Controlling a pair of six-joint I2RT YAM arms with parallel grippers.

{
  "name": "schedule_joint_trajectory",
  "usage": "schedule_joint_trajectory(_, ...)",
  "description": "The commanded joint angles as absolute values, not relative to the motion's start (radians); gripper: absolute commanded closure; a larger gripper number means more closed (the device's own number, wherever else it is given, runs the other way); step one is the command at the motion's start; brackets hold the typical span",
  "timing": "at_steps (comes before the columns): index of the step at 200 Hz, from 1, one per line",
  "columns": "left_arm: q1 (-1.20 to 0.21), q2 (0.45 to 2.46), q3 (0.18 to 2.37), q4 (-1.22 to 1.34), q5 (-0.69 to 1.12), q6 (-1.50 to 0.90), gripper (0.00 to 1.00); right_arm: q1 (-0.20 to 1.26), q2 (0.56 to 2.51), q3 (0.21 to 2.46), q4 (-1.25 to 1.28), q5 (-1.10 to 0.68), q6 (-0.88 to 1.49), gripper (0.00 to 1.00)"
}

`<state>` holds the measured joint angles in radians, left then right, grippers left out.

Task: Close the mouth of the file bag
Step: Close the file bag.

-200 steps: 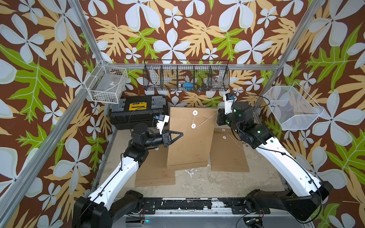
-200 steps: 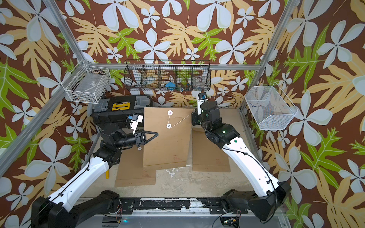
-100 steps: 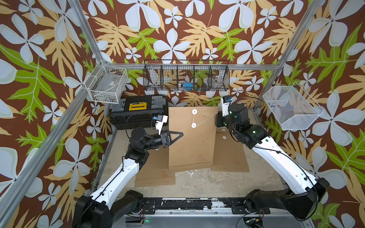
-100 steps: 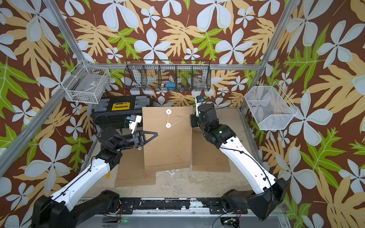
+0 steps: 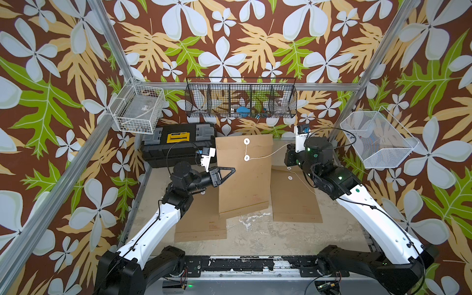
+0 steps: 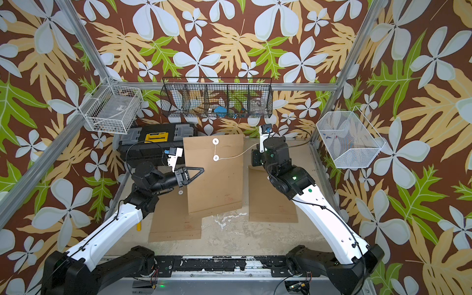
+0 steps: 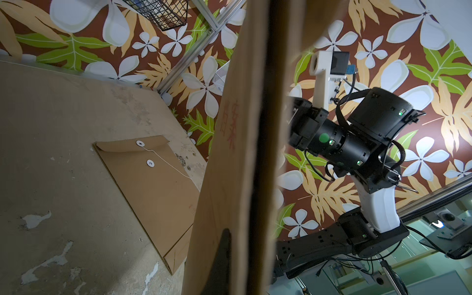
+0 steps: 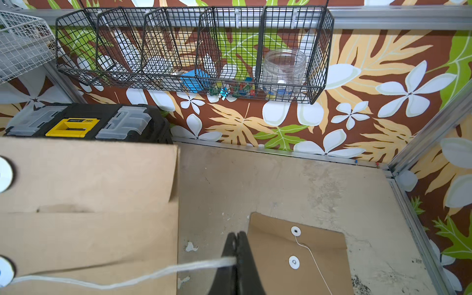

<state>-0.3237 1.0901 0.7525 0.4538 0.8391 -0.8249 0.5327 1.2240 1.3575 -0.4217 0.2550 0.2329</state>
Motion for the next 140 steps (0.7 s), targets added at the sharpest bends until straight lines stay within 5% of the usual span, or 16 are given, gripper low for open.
schedule_joint_trajectory(1, -0.325, 1.09, 0.753, 0.528, 0.836, -0.86, 1.0, 0.517, 1.218, 1.314, -0.432, 0.215, 0.268, 1.0)
schedule_joint_trajectory(63, -0.325, 1.075, 0.731, 0.578, 0.937, -0.898, 1.0, 0.385, 1.258, 1.309, -0.428, 0.126, 0.3, 1.0)
schedule_joint_trajectory(140, -0.326, 1.098, 0.743, 0.482, 0.913, -0.833, 1.0, 0.399, 1.22, 1.385, -0.471, 0.156, 0.279, 1.0)
